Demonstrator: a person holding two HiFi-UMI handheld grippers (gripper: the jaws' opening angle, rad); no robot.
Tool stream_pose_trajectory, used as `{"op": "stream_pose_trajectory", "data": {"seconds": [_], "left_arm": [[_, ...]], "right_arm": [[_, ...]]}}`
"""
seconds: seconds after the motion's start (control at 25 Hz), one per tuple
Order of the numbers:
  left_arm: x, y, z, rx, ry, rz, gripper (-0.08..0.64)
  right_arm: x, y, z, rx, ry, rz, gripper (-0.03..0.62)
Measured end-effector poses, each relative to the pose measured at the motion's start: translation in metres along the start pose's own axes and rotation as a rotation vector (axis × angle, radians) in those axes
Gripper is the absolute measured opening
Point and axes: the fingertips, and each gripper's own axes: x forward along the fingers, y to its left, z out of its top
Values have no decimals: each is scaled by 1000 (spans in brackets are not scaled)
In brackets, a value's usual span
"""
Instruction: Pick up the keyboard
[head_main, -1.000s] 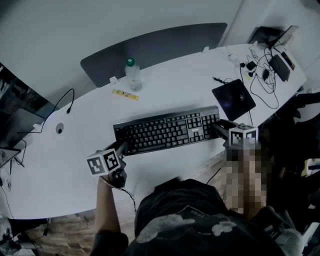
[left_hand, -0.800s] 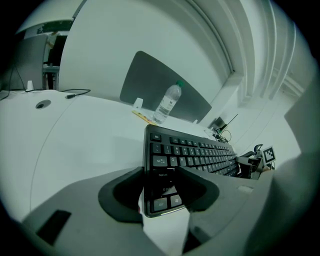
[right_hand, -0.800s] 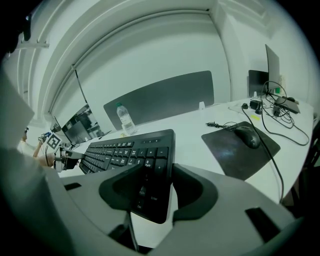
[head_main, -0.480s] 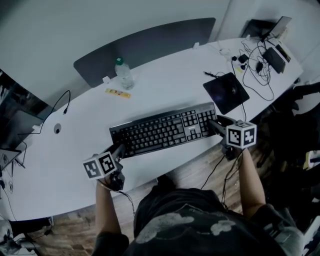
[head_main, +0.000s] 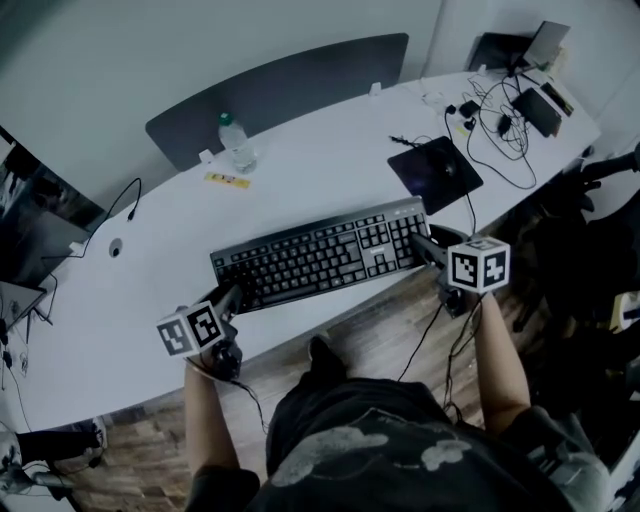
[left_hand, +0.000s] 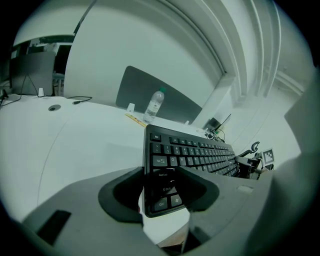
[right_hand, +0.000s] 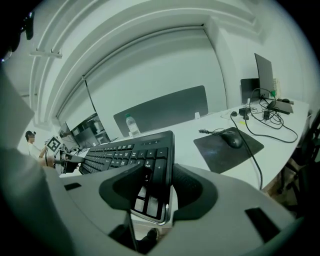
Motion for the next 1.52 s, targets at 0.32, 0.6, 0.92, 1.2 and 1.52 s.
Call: {"op": "stream_pose_trajectory", "data": {"seconds": [0.32,0.6,0.92,1.2,1.52], "left_arm": [[-9,-10,-8,-5,-8,-3,193],[-25,-22,-23,-10,-17,-10,192],[-31,-21,-29,-50,-16,-3,192],[-83,-35,-71,-35,-56,6,191],[-102,-40,-97,-34,-54,16,190]], "right_arm": [[-14,-1,-6,3,-4,-1,183],[-38,3,-13,-3,-7,-2,183],[-39,4,-10,-23,19,-3,183],[-89,31,-43,-36,-20,21,183],[-109,36,-66,-30,-9,21,183]]}}
